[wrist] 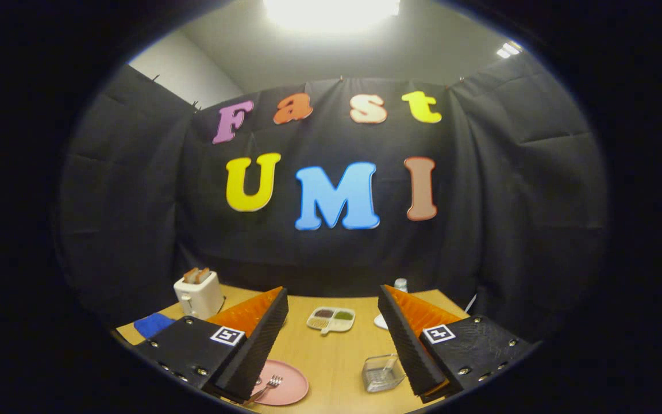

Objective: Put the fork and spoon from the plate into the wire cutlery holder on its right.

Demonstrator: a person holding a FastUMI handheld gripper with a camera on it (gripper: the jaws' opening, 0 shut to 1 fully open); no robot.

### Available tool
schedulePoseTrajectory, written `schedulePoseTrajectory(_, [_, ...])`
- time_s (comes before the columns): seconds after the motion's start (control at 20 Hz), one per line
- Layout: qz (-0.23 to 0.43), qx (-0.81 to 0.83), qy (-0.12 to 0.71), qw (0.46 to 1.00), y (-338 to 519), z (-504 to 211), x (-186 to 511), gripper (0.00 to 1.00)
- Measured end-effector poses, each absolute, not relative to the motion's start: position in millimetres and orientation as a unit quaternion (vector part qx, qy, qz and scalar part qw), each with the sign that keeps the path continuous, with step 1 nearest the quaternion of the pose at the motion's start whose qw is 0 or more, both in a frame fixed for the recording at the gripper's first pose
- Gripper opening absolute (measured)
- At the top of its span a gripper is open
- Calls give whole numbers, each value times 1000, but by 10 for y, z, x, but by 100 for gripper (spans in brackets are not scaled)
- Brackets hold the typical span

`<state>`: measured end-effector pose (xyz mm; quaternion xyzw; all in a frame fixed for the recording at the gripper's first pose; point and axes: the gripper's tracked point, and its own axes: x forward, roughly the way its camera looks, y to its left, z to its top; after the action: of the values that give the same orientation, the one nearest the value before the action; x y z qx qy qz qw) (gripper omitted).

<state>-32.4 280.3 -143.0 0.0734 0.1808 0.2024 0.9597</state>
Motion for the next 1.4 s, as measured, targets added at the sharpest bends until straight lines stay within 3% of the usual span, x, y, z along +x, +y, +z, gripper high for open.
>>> schedulePoseTrajectory(0.15, [239,62,273,930,3239,-2177,-637,93])
schedulePoseTrajectory(0.25, [252,53,321,911,3408,-2554,-771,80])
schedulePoseTrajectory(0.45, [271,32,415,868,3698,-3221,-1160,74])
schedulePoseTrajectory(0.55, [281,14,452,847,3740,-3428,-1298,51])
schedulePoseTrajectory(1.3, [264,31,566,780,3930,-3690,-1554,52])
schedulePoseTrajectory(1.4, [258,35,576,774,3971,-3763,-1580,18])
